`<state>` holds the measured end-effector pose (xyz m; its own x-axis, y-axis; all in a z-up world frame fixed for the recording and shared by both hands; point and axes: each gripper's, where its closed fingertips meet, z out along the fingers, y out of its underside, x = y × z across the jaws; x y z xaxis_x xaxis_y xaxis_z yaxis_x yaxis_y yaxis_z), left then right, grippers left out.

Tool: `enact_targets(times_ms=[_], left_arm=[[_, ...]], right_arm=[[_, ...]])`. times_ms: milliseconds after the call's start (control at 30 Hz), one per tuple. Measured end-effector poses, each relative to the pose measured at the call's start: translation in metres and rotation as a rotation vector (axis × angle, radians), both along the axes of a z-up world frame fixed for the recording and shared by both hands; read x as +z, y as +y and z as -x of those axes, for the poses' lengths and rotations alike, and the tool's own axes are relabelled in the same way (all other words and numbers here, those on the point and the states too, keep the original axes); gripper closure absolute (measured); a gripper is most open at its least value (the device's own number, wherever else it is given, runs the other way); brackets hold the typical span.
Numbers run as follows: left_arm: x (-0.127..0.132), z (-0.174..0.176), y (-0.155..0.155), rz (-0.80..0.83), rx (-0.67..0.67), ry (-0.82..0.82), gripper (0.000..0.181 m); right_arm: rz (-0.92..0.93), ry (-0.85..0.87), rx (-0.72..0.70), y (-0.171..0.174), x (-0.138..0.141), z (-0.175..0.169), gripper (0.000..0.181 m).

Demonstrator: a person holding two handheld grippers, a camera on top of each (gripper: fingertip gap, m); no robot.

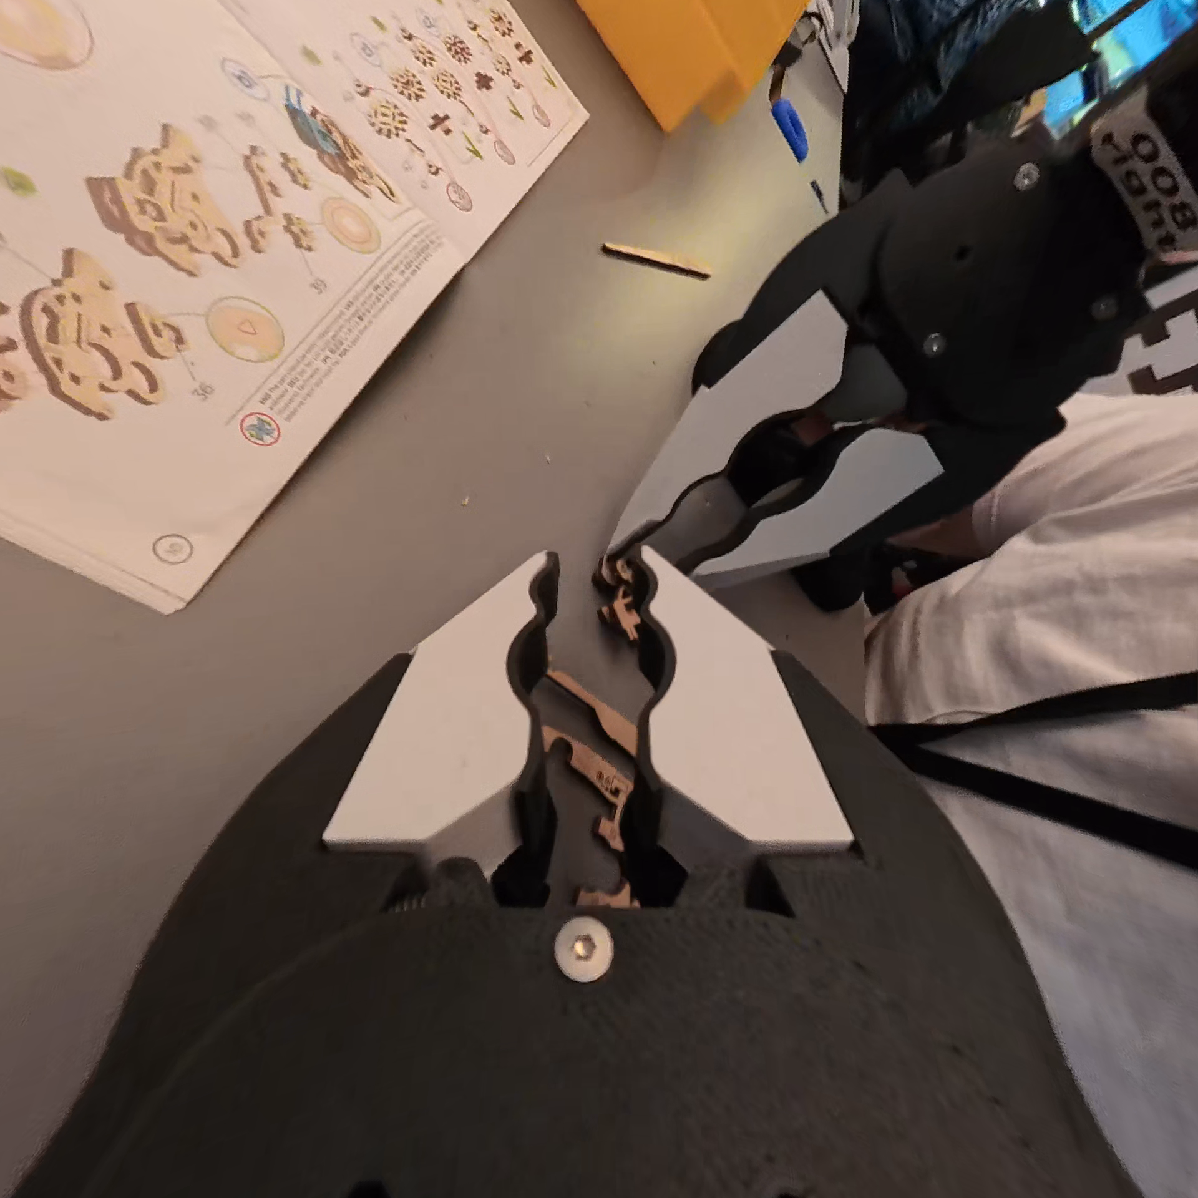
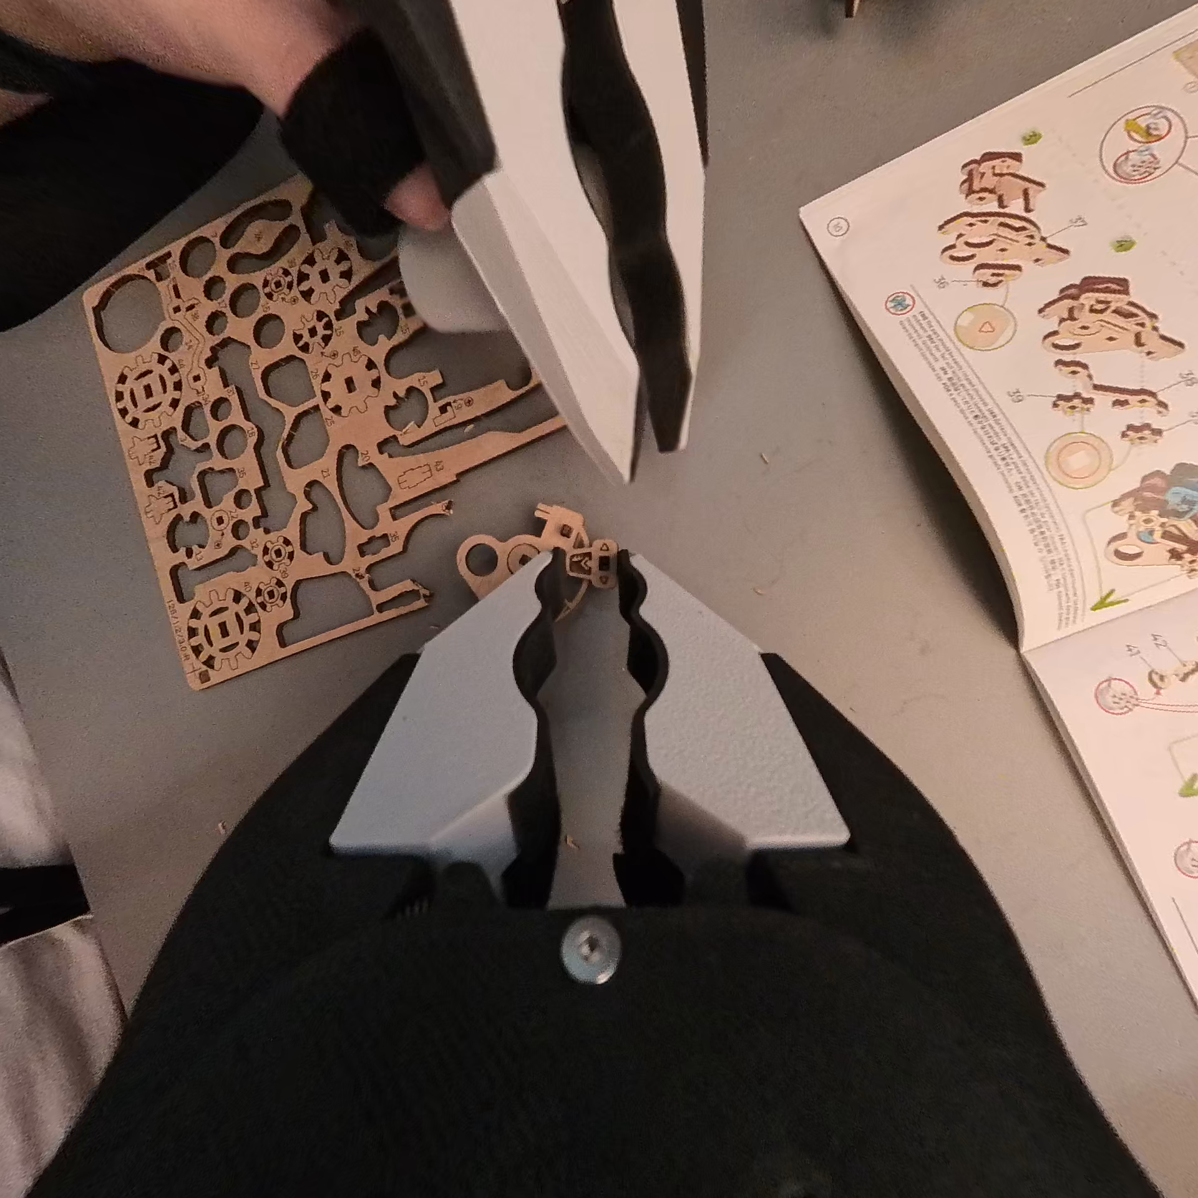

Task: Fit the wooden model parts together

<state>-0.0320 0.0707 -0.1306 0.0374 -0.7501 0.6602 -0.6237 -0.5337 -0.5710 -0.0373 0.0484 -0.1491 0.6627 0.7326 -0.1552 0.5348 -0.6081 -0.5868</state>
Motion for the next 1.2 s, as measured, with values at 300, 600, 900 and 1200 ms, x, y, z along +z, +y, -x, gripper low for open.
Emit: enact_targets(times_ms=[300, 600, 900, 1200], left_arm=[[-0.013, -0.010, -0.010, -0.030, -0.029, 0.056, 0.160], [-0.019, -0.006, -0.013, -0.082, -0.041, 0.101, 0.164], [-0.019, -0.007, -0.019, -0.030, -0.049, 0.106, 0.167], [-0.018, -0.008, -0.022, 0.085, -0.045, 0.088, 0.172]], right_arm=[[-0.010, -0.001, 0.003, 0.000, 0.000, 0.000, 0.167], [-0.019, -0.002, 0.006, 0.001, 0.000, 0.001, 0.167], [-0.031, -0.008, 0.014, 0.001, 0.000, 0.001, 0.167], [-0.048, -0.009, 0.023, 0.001, 0.000, 0.001, 0.167]])
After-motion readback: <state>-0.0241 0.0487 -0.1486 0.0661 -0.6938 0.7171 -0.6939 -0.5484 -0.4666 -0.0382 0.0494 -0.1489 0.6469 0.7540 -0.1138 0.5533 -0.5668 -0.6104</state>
